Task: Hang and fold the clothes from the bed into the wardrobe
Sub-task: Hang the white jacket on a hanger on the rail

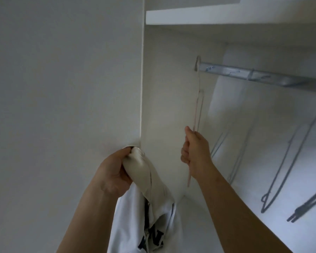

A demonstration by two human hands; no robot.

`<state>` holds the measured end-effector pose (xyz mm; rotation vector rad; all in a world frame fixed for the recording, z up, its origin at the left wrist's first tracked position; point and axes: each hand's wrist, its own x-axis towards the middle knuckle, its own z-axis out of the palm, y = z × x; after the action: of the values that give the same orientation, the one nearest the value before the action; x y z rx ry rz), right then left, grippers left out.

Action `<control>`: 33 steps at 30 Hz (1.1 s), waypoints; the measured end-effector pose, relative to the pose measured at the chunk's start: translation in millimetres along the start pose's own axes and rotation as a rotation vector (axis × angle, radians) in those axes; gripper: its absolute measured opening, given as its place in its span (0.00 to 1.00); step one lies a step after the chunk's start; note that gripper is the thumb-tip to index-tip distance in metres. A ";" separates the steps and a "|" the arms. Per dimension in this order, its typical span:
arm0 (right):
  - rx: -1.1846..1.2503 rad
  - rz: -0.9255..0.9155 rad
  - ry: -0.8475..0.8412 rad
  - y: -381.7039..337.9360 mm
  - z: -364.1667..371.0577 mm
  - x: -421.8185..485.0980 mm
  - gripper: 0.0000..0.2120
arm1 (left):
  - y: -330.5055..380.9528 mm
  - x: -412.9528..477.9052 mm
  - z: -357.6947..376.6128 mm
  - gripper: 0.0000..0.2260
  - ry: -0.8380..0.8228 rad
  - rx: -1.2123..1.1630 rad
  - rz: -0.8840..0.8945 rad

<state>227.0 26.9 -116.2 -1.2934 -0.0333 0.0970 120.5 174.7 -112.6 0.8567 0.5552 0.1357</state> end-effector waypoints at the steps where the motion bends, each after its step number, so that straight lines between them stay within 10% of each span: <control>1: -0.017 -0.004 0.019 3.8 -2.8 -10.9 0.18 | -0.7 -0.8 -2.5 0.10 -0.008 0.026 -0.019; 9: -0.375 -0.158 0.248 51.8 -2.8 -121.8 0.20 | -3.6 -17.2 -30.5 0.11 -0.069 0.163 -0.168; 20: -0.168 -0.175 0.424 72.5 -2.7 -226.8 0.05 | -19.2 -55.7 -58.0 0.10 -0.273 0.415 -0.238; 33: -0.292 -0.276 0.813 58.2 -59.4 -275.1 0.20 | -51.5 -71.3 -41.7 0.09 -0.470 0.839 0.012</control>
<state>-45.2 -39.2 -180.2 -1.5253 0.4841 -0.6932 33.0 145.7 -143.8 1.6491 0.1408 -0.3103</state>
